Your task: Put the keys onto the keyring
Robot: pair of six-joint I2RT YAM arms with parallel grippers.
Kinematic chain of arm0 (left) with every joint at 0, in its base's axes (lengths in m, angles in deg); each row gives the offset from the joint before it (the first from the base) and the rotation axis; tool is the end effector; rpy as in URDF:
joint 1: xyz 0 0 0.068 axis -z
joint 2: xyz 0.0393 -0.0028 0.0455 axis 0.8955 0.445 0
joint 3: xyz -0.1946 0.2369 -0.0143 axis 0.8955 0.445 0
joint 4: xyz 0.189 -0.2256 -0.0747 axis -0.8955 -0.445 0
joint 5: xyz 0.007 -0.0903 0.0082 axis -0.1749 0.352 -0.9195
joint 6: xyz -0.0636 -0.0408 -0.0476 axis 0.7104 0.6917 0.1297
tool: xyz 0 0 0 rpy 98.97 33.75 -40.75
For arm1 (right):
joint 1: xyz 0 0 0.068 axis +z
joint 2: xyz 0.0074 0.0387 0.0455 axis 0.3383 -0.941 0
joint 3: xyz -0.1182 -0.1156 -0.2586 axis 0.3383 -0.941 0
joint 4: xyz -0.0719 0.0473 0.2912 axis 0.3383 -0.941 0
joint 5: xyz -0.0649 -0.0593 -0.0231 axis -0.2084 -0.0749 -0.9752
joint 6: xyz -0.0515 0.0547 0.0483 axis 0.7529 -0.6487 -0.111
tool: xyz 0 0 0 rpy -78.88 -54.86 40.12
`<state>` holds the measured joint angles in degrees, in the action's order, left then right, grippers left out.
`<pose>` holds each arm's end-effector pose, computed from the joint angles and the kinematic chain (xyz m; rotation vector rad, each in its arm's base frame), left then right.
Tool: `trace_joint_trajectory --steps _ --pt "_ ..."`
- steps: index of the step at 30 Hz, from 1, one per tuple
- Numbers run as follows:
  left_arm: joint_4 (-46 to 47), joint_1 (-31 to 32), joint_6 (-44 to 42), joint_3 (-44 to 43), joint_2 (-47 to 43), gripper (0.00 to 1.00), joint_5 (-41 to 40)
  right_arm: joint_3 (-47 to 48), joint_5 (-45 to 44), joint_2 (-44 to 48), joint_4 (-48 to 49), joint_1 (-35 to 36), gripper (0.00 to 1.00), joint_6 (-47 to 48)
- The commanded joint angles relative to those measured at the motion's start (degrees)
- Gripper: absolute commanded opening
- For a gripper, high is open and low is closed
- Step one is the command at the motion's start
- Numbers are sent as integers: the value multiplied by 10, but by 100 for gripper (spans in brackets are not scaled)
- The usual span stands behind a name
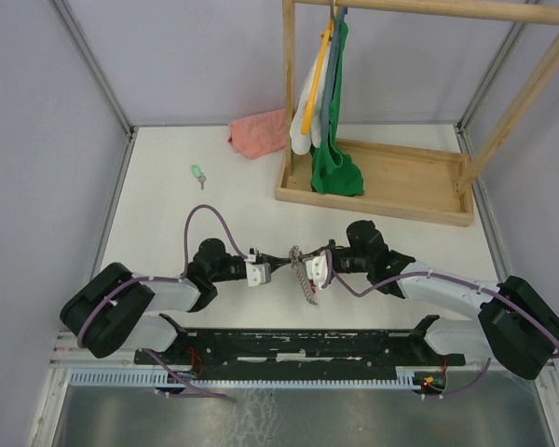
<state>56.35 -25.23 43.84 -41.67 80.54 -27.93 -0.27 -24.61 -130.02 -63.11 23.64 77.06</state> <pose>0.1739 -0.2064 0.1551 1.3949 0.9498 -0.6768 0.1854 0.2390 0.1847 -1.7036 0.9963 0.5070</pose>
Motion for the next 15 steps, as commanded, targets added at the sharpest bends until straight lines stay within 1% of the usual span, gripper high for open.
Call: trace_joint_trajectory --steps 1,6,15 --pt "-21 -8 12 -27 -14 3 44 9 53 26 51 4 1 -5" --pt "-27 -10 15 -33 -10 3 51 9 60 28 54 4 1 -8" --pt "-4 -21 16 -8 -33 3 36 4 -2 56 4 4 1 11"
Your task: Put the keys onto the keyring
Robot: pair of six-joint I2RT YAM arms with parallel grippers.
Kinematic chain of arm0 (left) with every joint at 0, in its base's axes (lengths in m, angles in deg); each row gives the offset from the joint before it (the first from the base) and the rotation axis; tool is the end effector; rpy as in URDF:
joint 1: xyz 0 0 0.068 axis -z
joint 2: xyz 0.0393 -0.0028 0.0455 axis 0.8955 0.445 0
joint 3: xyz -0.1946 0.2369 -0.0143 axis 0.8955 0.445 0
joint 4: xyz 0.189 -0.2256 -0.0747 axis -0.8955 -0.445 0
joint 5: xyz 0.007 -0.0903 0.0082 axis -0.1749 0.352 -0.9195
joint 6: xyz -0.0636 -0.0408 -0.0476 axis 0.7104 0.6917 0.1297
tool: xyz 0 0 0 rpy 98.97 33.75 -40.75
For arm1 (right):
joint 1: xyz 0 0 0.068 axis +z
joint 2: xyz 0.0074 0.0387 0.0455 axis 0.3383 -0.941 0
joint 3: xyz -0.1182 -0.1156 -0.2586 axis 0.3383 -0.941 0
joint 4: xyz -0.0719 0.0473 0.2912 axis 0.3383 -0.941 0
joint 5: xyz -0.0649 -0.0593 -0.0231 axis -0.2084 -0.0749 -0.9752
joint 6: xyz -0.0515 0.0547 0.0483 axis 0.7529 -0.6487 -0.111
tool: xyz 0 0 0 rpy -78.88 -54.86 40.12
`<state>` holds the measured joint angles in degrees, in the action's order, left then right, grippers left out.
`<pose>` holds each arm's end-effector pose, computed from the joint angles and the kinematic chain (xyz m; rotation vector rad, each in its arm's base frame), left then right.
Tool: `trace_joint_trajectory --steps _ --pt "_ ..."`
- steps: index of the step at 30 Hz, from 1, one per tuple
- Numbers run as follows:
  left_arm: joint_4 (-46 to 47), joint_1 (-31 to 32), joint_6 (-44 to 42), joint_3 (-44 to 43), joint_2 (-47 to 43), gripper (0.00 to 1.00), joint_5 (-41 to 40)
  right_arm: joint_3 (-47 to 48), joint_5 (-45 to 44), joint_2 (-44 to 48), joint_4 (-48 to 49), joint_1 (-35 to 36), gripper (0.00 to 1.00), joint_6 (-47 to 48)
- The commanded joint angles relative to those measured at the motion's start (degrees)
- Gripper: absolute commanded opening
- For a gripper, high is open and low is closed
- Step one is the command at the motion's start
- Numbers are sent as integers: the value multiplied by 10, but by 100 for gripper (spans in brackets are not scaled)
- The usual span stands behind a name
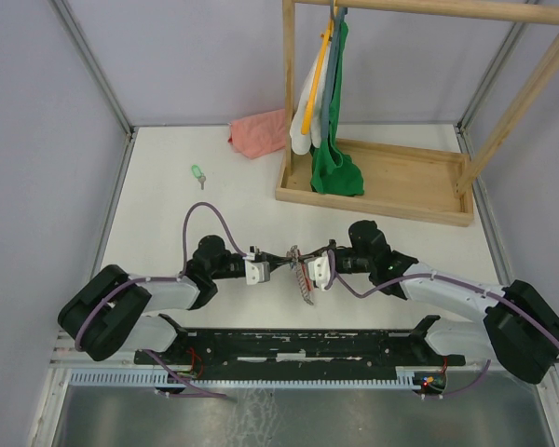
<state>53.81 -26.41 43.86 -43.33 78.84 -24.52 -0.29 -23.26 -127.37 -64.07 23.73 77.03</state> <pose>0.1775 -0.2066 0.1659 1.4064 0.9129 -0.7050 0.1800 0.2365 0.1957 -1.6935 0.9571 0.5209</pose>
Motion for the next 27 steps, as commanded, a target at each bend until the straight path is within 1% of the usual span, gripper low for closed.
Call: trace_joint_trajectory --steps 1,8,14,21,27 --pt "29 -11 19 12 -16 3 5 5 -20 32 9 3 1 13" --pt "57 -18 27 22 -15 3 9 7 -32 39 -11 3 1 18" --pt "71 -19 32 26 -15 3 -12 10 -31 40 -23 3 1 19" --pt "101 -19 42 30 -3 3 -4 14 -21 28 -18 3 1 19" --pt "100 -19 41 33 -6 3 -10 9 -40 30 -13 3 1 18"
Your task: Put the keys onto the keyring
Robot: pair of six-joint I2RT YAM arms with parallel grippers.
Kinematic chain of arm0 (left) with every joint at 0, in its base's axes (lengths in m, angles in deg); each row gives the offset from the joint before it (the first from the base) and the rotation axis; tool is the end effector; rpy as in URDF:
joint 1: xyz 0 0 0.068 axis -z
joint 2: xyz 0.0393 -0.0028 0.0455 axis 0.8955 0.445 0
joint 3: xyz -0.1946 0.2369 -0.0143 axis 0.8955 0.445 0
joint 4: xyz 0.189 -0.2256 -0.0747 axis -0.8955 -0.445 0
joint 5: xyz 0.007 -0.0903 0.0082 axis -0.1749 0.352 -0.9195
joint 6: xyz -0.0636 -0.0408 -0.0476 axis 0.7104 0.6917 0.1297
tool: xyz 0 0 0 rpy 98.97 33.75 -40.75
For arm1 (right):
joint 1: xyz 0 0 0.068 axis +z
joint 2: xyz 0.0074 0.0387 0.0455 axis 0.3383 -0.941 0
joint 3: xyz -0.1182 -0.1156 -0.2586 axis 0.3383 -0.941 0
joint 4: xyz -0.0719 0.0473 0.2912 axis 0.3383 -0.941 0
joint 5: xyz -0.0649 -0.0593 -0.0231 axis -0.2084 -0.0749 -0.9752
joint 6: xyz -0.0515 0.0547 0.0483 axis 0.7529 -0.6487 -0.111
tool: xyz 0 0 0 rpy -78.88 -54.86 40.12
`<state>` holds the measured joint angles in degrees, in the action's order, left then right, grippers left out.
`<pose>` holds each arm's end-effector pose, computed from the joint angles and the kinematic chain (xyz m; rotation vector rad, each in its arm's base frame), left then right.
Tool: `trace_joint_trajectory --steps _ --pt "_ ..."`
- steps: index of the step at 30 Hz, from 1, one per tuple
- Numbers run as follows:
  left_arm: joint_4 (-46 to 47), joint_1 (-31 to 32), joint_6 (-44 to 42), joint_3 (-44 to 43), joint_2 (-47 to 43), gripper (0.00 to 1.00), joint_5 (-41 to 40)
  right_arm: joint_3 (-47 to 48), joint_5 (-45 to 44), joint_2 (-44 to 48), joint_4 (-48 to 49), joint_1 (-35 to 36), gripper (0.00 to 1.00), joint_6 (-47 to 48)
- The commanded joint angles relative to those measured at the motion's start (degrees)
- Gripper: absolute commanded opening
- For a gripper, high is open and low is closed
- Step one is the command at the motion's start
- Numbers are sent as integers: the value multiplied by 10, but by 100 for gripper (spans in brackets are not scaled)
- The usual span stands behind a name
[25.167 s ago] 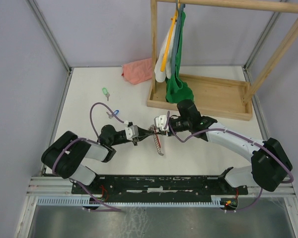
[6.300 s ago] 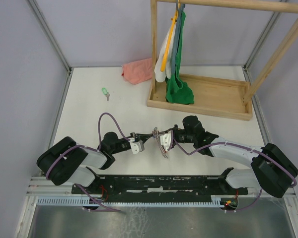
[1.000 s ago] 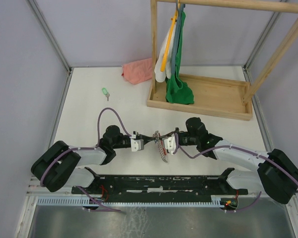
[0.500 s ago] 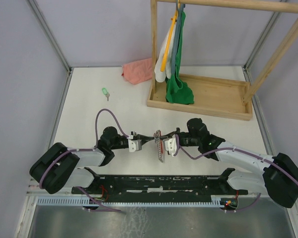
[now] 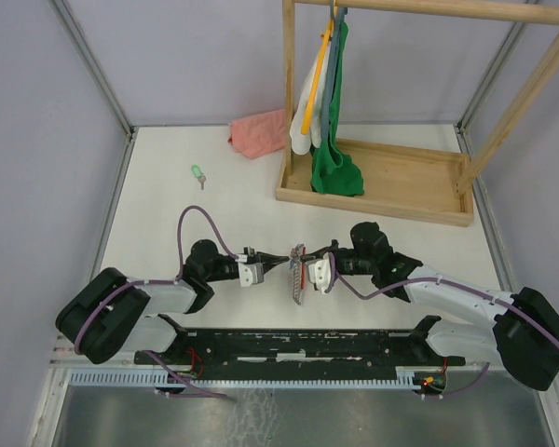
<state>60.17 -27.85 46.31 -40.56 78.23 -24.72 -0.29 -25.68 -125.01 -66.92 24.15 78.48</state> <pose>0.1738 -0.1954 0.1676 1.3509 0.8964 -0.6877 0.1768 0.2326 0.1998 -1.7038 0.9625 0.4708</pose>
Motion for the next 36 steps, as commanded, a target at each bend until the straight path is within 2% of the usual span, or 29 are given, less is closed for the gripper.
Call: trace_joint_trajectory --steps 1,10,18,24,26,29,36 --pt "37 -5 16 5 2 3 -7 10 -15 6 16 -2 1 3" --pt "43 -5 23 4 1 3 15 22 -29 -21 13 -2 1 2" --pt "35 -5 24 -5 27 3 5 13 -18 -5 28 -1 1 -2" --pt "-1 -5 3 -9 8 13 -8 16 -13 -4 15 -2 1 2" --pt "-33 -5 -9 -17 -1 23 -8 16 -11 -1 12 -1 1 2" --pt "-61 -5 -17 -29 -3 30 -11 16 -9 1 9 -2 1 2" --pt "-131 -5 -43 -66 -8 38 -13 20 -1 -6 6 -1 1 4"
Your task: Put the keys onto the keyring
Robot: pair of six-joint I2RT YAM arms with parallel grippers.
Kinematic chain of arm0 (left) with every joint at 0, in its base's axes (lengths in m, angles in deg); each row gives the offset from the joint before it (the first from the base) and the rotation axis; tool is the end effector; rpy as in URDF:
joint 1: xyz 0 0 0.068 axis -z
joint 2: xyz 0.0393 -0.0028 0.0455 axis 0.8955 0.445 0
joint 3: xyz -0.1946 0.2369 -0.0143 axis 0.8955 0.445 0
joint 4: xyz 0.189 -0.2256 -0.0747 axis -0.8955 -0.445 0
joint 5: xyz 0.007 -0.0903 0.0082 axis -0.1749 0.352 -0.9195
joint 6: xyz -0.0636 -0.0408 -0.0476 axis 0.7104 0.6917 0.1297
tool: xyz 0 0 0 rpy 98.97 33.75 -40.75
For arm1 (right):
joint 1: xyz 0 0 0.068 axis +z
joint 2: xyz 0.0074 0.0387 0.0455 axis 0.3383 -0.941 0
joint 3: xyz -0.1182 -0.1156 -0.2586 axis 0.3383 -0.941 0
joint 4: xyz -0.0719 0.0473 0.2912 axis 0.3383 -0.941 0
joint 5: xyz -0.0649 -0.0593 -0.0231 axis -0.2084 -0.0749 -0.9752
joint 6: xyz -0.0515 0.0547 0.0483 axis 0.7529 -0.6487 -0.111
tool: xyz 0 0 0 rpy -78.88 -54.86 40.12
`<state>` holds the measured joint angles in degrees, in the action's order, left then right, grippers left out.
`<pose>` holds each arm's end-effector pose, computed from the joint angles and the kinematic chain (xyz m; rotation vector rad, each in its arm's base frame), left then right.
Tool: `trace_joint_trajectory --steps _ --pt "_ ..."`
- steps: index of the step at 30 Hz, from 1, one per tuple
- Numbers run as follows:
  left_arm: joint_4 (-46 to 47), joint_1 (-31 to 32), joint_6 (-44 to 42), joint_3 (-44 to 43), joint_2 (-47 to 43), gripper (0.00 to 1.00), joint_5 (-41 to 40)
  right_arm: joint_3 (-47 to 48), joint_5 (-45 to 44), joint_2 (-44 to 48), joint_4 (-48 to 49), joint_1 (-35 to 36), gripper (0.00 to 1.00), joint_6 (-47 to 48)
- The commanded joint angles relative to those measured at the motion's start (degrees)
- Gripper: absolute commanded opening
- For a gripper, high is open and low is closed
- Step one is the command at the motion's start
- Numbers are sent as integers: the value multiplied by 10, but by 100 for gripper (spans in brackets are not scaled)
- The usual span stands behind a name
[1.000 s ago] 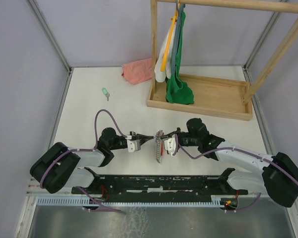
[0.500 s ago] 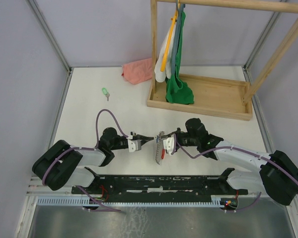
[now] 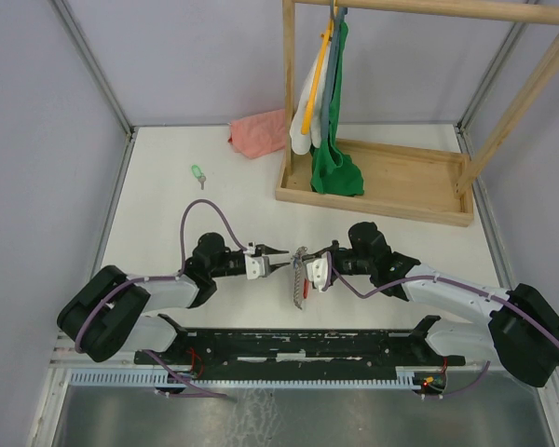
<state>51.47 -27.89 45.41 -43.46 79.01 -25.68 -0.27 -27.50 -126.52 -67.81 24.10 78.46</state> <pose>0.1845 -0.2018 0.1605 1.3853 1.0004 -0.7049 0.1803 0.2327 0.1902 -1.7202 1.0162 0.4536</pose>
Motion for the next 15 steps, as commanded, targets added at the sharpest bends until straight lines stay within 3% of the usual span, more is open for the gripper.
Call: trace_joint_trajectory --steps 1,15 --pt "-52 -4 -36 -41 -16 38 -2 21 19 9 15 -1 1 4" --pt "-89 -4 -42 -68 1 34 49 21 27 11 14 -1 1 3"
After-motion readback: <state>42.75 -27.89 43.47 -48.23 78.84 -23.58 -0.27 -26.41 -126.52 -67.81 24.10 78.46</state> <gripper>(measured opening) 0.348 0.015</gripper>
